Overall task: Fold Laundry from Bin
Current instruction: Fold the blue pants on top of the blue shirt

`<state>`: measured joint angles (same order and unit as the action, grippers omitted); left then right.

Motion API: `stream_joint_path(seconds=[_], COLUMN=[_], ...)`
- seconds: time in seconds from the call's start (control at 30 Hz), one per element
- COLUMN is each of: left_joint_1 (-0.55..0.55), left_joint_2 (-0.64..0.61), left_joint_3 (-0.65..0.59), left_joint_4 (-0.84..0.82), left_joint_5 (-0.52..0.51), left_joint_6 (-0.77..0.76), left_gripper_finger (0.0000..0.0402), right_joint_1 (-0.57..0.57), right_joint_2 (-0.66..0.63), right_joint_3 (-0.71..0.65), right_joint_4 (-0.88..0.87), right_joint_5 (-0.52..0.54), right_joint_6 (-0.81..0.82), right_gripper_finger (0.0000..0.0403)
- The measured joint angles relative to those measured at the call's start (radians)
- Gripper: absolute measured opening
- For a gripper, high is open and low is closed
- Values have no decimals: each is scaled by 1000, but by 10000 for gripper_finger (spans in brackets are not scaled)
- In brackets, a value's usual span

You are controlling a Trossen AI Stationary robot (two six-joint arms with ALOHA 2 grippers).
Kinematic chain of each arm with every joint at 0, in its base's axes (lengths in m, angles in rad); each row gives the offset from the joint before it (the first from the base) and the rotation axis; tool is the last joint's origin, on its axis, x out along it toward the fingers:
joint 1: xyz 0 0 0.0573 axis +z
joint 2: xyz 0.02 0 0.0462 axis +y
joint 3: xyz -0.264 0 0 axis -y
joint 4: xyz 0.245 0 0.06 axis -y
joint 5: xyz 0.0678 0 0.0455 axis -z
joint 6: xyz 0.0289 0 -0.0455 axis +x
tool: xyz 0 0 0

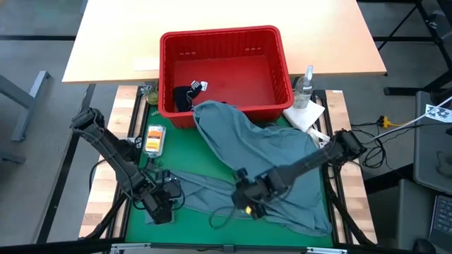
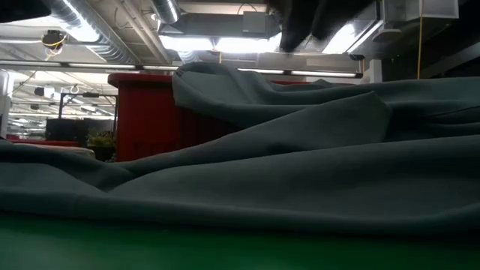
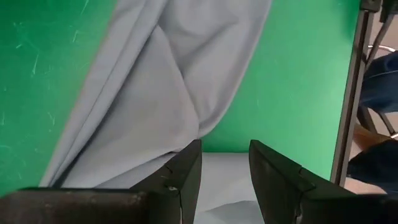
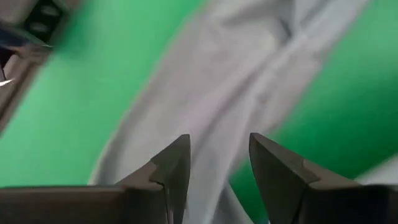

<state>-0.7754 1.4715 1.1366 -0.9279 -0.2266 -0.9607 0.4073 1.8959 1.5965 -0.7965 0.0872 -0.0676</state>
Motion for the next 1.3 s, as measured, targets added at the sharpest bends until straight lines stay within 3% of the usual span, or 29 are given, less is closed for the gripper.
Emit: stream_joint_path(seconds=[0.4,0.57,0.77,0.93,1.13,1.3], left_joint_1=[-32,-30,-30,-30,-30,-30], left_joint_2=[0,0,0,0,0,0], left_joint_3=[0,0,0,0,0,0], left_joint_4=[3,3,3,3,3,3], left_joint_5=[-93,-107,-107,-107,-107,-107], left_joint_6=[-7,-6,-7,-7,-34,-65], left_gripper_finger=[128,128,128,128,128,128], right_joint_1=[-34,-35,-35,-34,-41,-60], right_joint_2=[2,2,2,2,2,2], right_joint_3=[-155,-178,-183,-183,-160,-158], right_joint_4=[65,66,64,66,64,59], right_joint_5=[-71,-58,-23,38,185,341], right_joint_6=[45,141,149,149,202,234], right_gripper_finger=[166,164,102,12,25,5])
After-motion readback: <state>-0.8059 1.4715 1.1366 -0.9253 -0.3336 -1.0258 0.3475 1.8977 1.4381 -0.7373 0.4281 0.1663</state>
